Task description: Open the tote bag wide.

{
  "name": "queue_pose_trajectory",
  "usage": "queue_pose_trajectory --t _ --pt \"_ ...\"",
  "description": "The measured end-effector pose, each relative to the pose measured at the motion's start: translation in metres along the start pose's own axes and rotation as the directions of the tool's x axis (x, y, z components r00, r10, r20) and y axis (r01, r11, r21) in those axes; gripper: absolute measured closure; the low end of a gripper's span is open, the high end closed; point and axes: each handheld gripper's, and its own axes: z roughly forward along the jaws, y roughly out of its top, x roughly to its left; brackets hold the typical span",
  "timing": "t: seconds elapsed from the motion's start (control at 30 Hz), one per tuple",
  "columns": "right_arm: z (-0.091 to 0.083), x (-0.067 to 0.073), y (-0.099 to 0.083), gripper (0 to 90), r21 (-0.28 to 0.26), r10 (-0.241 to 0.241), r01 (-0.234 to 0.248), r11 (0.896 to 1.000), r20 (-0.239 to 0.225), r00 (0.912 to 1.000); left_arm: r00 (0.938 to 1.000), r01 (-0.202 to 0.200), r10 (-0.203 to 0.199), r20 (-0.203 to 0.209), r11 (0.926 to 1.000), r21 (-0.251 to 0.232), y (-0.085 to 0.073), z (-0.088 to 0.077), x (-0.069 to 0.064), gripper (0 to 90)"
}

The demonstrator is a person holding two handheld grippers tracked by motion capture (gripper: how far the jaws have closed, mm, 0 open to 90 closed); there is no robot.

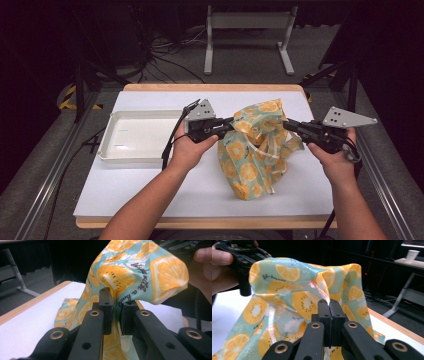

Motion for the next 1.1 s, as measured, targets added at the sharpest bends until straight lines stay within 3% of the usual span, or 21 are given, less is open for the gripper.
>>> queue_pose_trajectory --t 0.27,0.43,0.77,1.1 --pt "0.002 0.011 0.009 89.5 0.018 -0.016 0.017 1.0 -0.055 0.9984 1.0 0.007 -0.007 0.005 0.9998 0.019 -0.009 -0.016 0.0 82.0" --pt "0.005 0.01 0.01 89.4 0.028 -0.011 0.013 1.0 -0.061 0.9981 0.9995 0.033 -0.033 0.0 0.9987 0.04 -0.015 -0.017 0.005 81.2" --pt "0.025 -0.01 0.011 88.7 0.084 0.039 -0.036 0.996 -0.031 0.9988 0.9935 0.109 -0.106 -0.042 0.99 0.089 -0.029 -0.001 0.025 81.1" --pt "0.045 -0.024 0.007 88.7 0.131 0.092 -0.087 0.987 -0.029 0.9953 0.9887 0.144 -0.138 -0.059 0.9829 0.115 -0.04 0.007 0.034 81.6"
